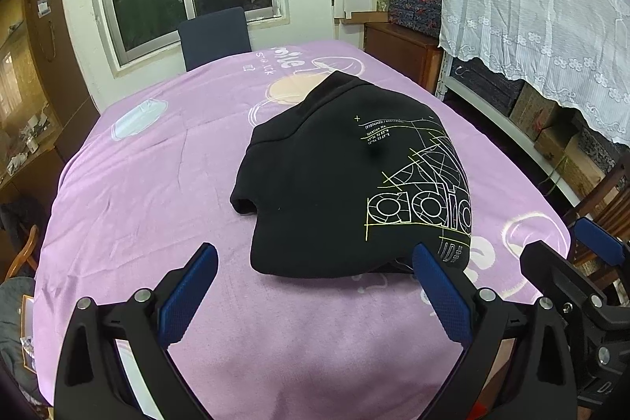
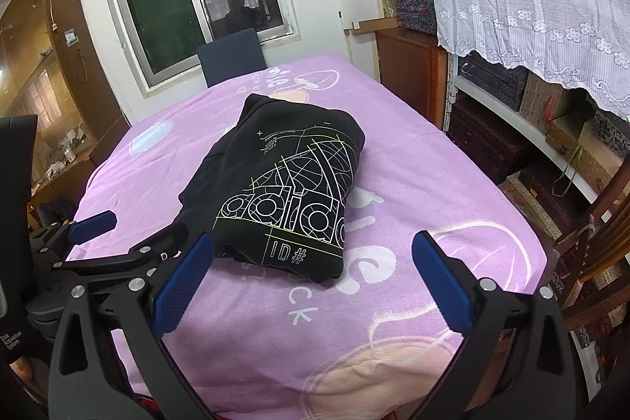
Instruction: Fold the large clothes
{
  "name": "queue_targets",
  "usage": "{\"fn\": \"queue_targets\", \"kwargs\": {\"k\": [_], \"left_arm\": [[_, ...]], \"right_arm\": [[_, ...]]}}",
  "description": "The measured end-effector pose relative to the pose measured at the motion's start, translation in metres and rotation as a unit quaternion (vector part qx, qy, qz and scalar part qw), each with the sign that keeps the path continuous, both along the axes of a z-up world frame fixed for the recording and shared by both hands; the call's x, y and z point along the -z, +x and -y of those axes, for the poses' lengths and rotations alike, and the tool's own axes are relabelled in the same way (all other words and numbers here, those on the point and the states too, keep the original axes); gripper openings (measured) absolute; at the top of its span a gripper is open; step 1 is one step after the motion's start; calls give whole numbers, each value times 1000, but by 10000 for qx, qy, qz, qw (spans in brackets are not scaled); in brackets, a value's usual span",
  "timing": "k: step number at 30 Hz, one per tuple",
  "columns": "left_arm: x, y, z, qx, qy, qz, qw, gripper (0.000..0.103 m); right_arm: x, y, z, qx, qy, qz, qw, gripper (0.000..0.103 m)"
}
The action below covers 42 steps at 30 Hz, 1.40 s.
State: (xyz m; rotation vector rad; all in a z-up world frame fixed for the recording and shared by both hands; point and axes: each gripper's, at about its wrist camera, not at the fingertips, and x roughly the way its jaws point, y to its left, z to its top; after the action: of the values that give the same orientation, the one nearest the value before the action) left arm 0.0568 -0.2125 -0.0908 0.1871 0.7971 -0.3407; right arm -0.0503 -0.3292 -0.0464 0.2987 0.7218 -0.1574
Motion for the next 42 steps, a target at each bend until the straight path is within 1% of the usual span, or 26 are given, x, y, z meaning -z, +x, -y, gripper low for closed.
{"fn": "queue_targets", "kwargs": {"k": [17,23,26,31,42], "left_arm": [[0,1,-2,1,-45,-45,10000,100],[2,3,-2,39,-80,-122,9999,100],[2,2,-2,26,-66,-89,9999,99],[-1,-1,-2,-30,16,112,9999,98],[-1,0,-2,-15,-3,108,9999,97]], "right_arm": [[1,3,-2,-36,78,-18,10000,99],[1,3,-2,-31,96,-14,9999,99],[1,2,-1,-25,87,-13,10000,99],[2,2,-1,-28,107,-18,9999,99],[2,2,1,-40,145,-7,9999,99]]}}
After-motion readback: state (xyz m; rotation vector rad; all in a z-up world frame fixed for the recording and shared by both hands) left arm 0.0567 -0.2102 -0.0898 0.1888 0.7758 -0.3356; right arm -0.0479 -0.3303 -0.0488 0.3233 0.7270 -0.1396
